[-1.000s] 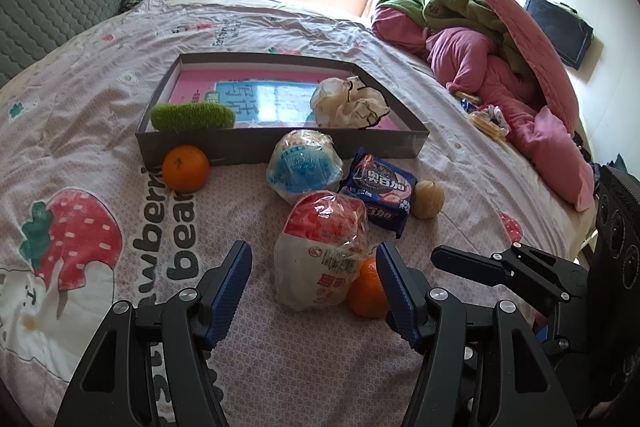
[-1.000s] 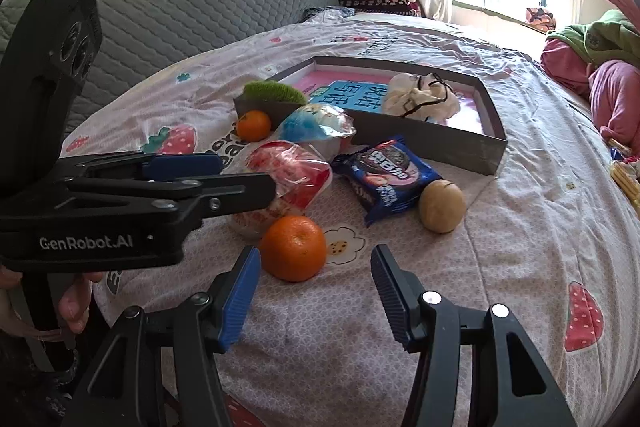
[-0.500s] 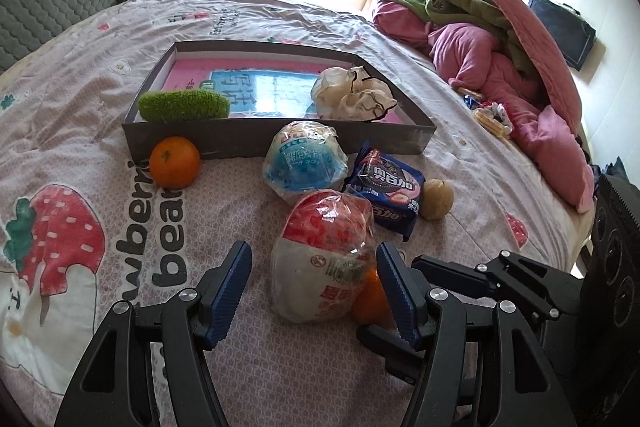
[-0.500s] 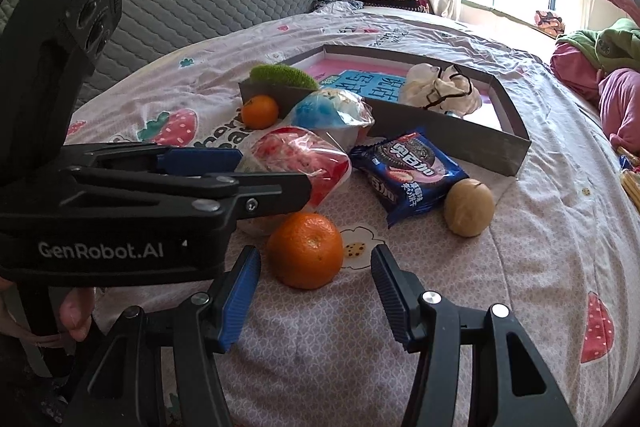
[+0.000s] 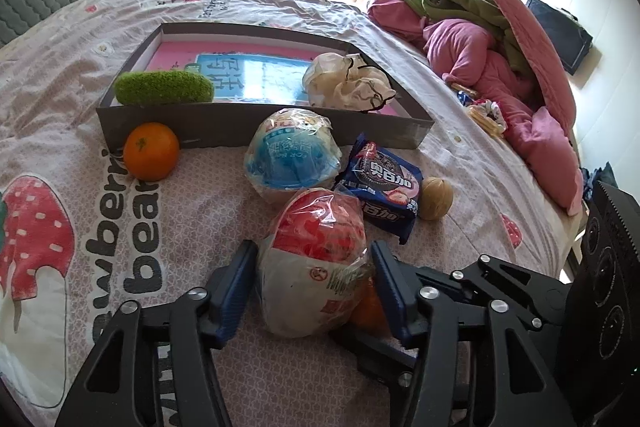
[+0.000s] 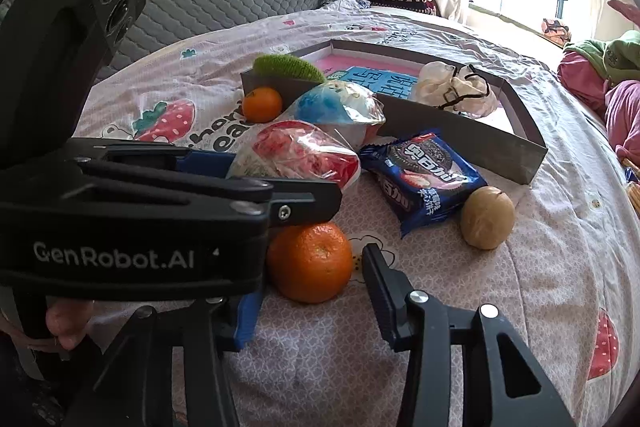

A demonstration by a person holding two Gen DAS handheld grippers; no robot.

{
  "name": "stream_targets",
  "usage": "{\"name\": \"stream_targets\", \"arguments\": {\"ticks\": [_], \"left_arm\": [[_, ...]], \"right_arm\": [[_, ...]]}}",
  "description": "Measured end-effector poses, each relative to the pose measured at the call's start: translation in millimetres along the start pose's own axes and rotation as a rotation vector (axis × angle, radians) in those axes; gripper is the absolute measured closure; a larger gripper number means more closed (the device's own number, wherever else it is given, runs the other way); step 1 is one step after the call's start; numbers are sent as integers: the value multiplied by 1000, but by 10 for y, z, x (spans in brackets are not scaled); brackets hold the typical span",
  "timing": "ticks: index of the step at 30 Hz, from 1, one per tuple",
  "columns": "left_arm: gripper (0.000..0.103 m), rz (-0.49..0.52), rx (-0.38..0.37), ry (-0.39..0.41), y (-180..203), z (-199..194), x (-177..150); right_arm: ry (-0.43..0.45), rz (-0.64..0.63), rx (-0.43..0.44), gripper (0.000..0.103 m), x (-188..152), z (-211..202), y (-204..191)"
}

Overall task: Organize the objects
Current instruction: 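Grasp the wrapped red-and-white ball with the left gripper while the right gripper grasps a mandarin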

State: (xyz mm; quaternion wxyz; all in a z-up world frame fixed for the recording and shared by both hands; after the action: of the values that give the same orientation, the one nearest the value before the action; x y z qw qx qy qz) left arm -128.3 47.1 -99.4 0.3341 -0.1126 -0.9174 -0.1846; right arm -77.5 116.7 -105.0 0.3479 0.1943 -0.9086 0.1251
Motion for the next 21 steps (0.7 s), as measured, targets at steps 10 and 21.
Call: {"name": "stream_targets", "arguments": {"ticks": [10, 21], "left_arm": [[47, -4, -11, 14, -17, -56, -1], [47, 1, -16, 51, -12, -266, 19]], "right_arm": [[3, 7, 33, 63, 4, -21, -8], [52, 42, 12, 63, 56, -155, 125]]}}
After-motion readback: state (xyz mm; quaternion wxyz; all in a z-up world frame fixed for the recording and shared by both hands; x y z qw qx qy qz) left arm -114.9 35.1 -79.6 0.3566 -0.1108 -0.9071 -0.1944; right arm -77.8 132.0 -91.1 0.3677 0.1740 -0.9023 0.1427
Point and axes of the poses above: each gripper's, at about its wrist camera, not at the fingertips, and z roughly the way its jaws point, y to its right, x to its top, the point moved 6 cm from there along z, roughly the way its jaws point, and after that the axes turned 6 degrees about z, right-handed, at the moved point
